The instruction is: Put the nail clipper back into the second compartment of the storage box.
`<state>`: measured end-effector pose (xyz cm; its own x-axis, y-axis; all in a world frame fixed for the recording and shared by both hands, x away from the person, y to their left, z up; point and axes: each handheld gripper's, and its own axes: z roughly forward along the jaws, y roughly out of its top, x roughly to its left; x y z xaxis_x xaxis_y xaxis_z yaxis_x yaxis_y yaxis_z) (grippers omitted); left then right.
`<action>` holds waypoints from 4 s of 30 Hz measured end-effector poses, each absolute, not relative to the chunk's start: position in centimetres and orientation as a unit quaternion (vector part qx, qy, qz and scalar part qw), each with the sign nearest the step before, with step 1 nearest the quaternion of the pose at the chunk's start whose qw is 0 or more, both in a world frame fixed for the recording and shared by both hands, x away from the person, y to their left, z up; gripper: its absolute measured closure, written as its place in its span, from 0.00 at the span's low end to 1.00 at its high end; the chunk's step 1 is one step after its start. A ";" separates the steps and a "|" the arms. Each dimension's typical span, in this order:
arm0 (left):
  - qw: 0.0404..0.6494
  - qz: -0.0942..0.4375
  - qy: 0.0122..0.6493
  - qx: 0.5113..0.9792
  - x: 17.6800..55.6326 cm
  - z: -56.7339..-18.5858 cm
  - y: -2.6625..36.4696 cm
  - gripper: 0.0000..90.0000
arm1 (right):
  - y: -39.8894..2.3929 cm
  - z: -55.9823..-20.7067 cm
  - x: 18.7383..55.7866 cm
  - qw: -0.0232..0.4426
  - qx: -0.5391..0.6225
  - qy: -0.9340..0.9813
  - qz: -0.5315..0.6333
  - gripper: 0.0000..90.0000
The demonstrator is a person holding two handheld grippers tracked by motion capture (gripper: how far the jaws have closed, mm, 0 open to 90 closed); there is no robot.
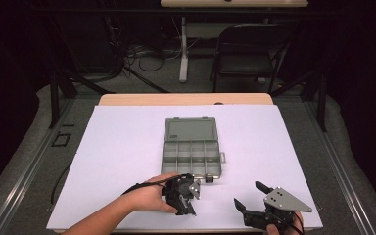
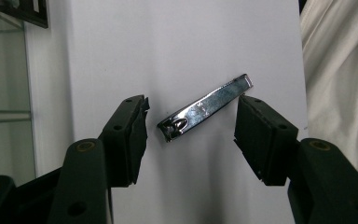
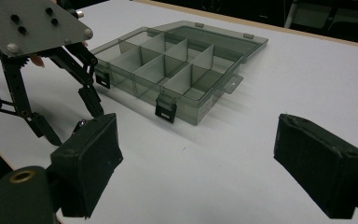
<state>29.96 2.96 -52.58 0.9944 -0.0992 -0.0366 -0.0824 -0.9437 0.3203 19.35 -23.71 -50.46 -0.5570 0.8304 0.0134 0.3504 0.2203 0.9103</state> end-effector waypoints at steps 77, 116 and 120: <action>0.117 -0.022 -0.043 0.992 29.6 -52.7 2.4 0.66 | -23.8 -50.7 19.6 0.233 0.405 0.738 0.486 0.16; 0.105 -0.031 0.027 0.994 30.7 -52.1 2.5 0.89 | -24.0 -50.8 19.7 0.232 0.407 0.736 0.488 0.16; 0.108 -0.034 0.028 0.993 30.9 -51.7 2.6 0.89 | -24.0 -50.8 19.7 0.232 0.407 0.737 0.487 0.16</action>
<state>30.91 2.60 -51.73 0.9960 0.0491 -0.0741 0.0639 -0.9751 0.2122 19.69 -24.01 -50.77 -0.5607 0.8262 0.0551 0.3737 0.1931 0.9072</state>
